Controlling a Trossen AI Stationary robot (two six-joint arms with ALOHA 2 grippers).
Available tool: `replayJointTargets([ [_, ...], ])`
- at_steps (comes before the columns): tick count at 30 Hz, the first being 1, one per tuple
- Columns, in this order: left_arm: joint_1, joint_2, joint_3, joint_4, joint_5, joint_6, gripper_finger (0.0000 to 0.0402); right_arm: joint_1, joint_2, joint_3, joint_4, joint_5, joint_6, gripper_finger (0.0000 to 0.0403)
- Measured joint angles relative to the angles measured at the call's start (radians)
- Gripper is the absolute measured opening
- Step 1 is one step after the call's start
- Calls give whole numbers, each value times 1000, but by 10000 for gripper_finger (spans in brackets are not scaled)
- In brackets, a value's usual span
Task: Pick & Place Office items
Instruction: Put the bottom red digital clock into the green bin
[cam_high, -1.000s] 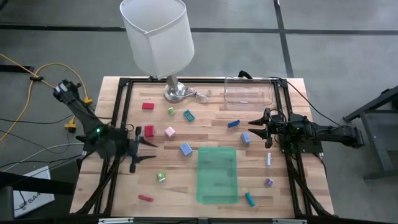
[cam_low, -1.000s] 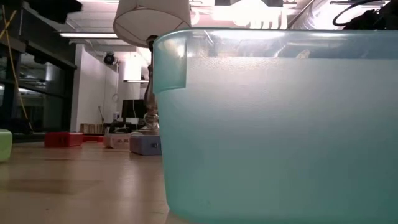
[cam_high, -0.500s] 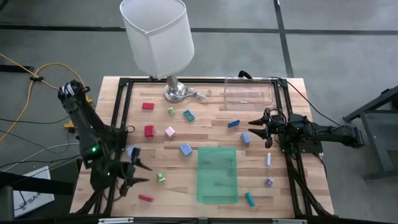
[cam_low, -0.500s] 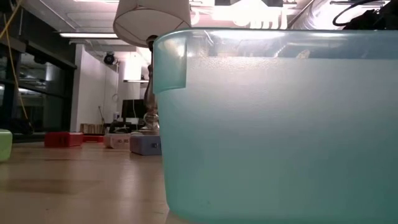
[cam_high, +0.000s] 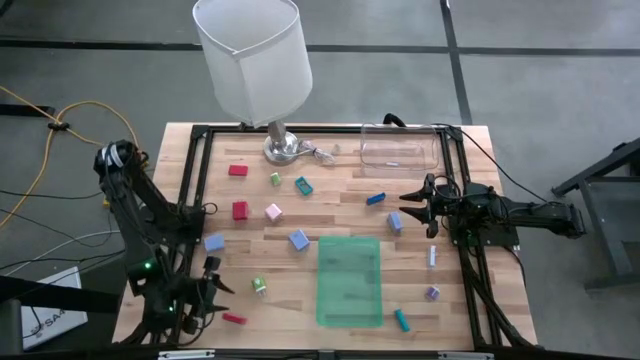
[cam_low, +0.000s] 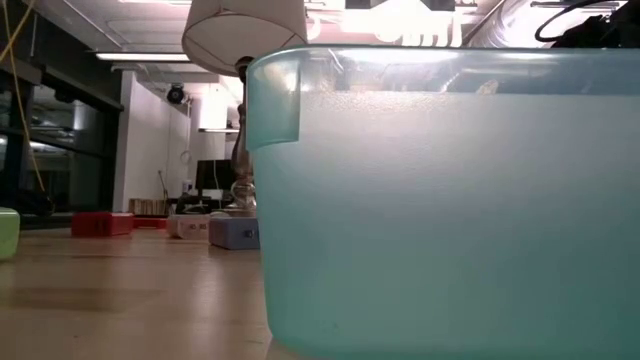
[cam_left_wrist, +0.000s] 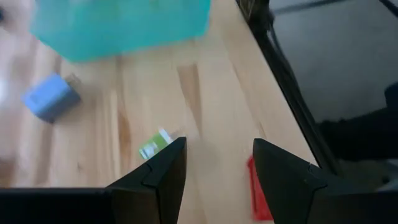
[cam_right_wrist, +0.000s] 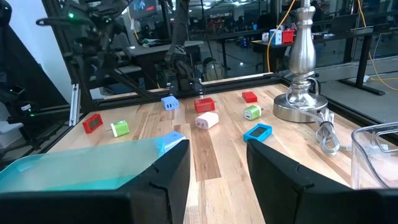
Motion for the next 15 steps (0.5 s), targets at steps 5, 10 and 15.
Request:
replayJointTargets([
  [5,1,54,0,-3,64,-67,177,0,0,0,0,0,0,146],
  [10,0,113,0,-1,106,-115,177,0,0,0,0,0,0,146],
  [15,0,171,0,11,124,-155,177,0,0,0,0,0,0,146],
])
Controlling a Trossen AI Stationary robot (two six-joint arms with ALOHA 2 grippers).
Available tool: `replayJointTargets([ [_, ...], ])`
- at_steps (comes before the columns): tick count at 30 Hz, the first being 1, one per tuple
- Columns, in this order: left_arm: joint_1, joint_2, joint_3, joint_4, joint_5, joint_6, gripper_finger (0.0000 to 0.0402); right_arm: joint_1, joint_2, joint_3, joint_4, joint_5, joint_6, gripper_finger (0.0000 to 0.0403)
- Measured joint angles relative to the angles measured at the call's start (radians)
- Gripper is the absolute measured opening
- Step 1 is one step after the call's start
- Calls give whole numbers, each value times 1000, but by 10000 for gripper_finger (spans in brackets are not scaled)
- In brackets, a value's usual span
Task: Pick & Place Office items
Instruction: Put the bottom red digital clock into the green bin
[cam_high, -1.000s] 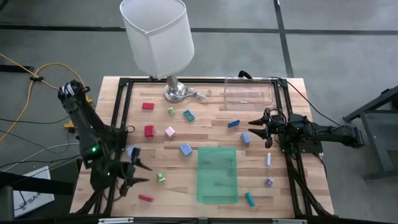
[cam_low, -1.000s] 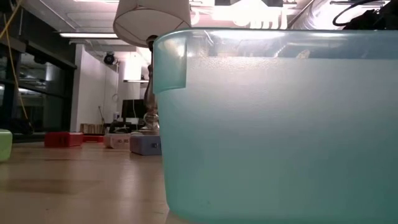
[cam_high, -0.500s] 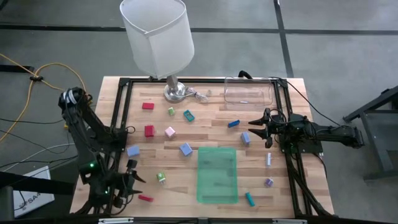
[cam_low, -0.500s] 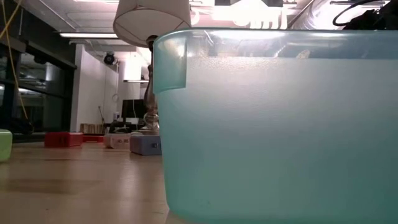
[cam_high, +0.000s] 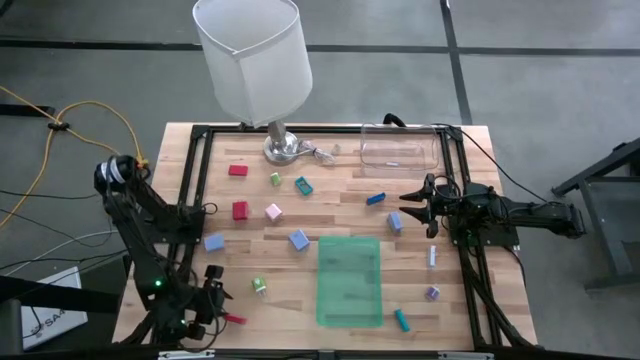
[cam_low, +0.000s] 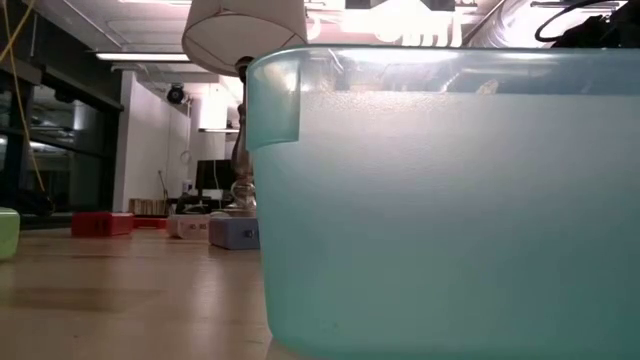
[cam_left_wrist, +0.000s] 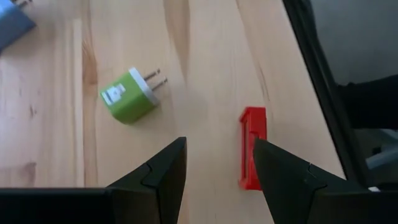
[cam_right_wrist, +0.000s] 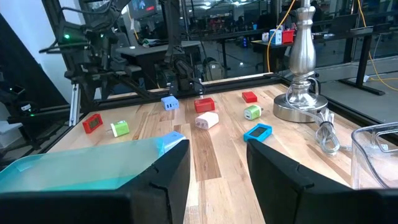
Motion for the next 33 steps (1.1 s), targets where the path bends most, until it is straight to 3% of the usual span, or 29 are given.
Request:
replayJointTargets([
  [20,-70,169,0,127,47,-169,177,0,0,0,0,0,0,146],
  [33,-64,178,-1,107,44,-138,177,0,0,0,4,0,0,146],
])
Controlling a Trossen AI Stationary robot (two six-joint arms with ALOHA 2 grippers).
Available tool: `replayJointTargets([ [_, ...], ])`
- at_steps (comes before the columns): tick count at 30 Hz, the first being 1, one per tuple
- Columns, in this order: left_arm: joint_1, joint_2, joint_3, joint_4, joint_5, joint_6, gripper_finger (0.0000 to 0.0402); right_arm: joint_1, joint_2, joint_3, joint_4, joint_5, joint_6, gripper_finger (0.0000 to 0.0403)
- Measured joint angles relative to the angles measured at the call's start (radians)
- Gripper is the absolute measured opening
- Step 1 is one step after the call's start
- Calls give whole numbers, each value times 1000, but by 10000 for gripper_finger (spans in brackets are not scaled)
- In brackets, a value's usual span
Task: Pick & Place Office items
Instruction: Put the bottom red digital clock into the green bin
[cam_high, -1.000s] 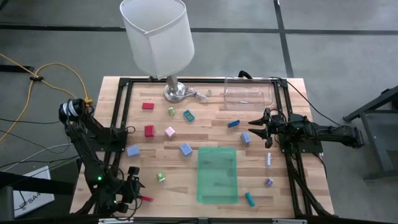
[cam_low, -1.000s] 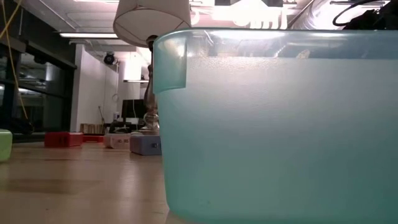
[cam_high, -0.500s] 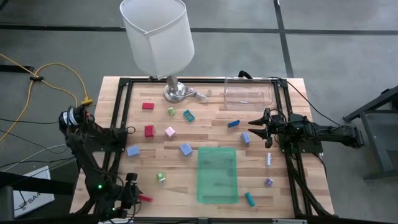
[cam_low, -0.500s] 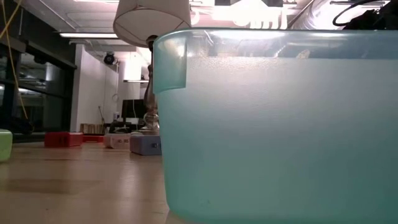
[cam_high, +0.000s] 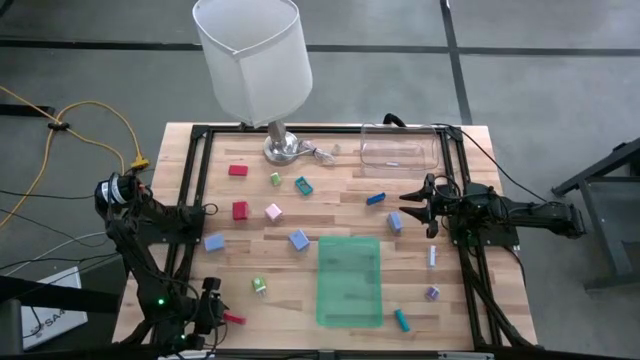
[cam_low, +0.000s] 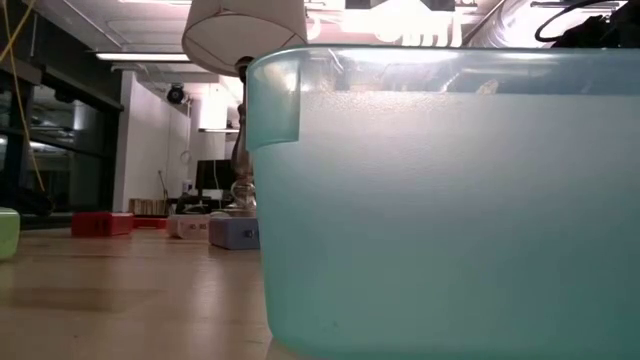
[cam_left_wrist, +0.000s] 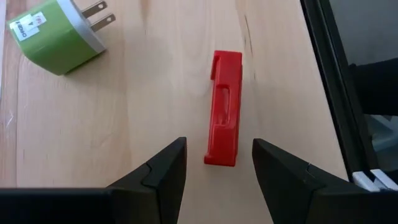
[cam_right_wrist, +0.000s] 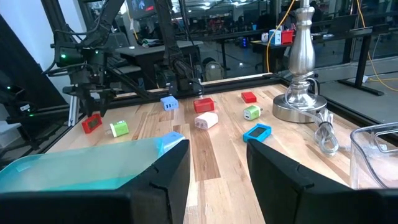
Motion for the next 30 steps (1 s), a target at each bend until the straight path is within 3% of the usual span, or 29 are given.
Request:
replayJointTargets([
  [13,1,30,0,9,-1,-5,172,0,0,0,1,0,0,146],
  [30,1,30,0,8,-1,-16,94,0,0,0,2,0,0,146],
])
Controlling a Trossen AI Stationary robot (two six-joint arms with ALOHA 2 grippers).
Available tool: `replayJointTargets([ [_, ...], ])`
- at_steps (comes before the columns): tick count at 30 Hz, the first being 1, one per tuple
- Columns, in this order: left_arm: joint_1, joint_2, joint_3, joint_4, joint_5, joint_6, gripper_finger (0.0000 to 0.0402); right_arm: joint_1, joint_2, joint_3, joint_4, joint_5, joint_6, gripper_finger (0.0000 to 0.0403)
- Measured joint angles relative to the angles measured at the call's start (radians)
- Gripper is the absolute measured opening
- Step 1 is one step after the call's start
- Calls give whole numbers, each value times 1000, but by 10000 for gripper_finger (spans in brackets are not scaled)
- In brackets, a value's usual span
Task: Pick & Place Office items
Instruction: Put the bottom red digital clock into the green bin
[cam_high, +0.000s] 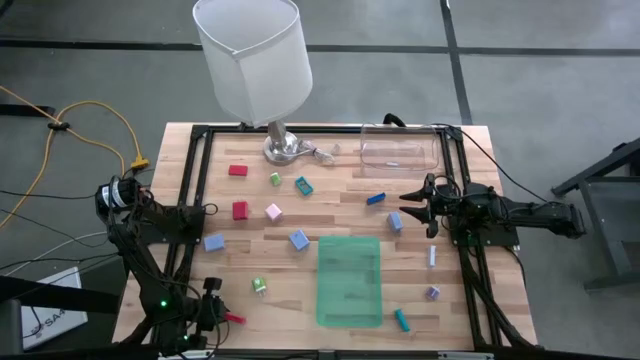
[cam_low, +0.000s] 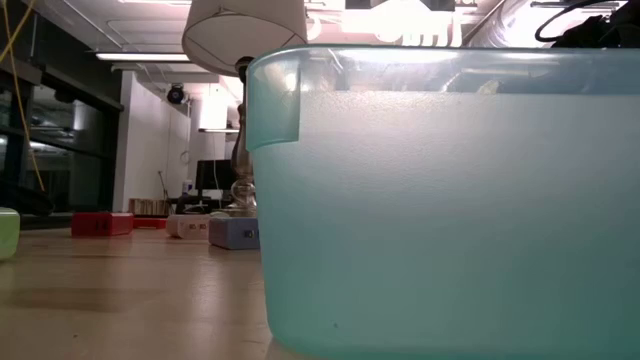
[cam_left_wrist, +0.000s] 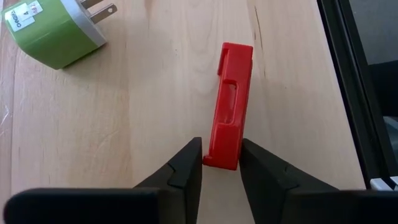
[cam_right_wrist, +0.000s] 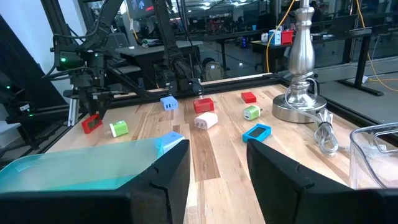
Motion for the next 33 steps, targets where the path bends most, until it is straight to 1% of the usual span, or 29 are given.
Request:
replayJointTargets([
  [11,0,0,0,0,-1,-18,75,0,0,0,0,0,0,146],
  [24,0,-5,0,17,0,-18,72,0,0,0,0,0,0,146],
  [27,0,-25,0,22,-6,-2,72,0,0,0,0,0,0,146],
  [30,1,-55,0,22,-35,35,72,0,0,0,0,0,0,146],
  [33,27,-83,0,35,-54,87,71,0,0,0,0,0,0,146],
])
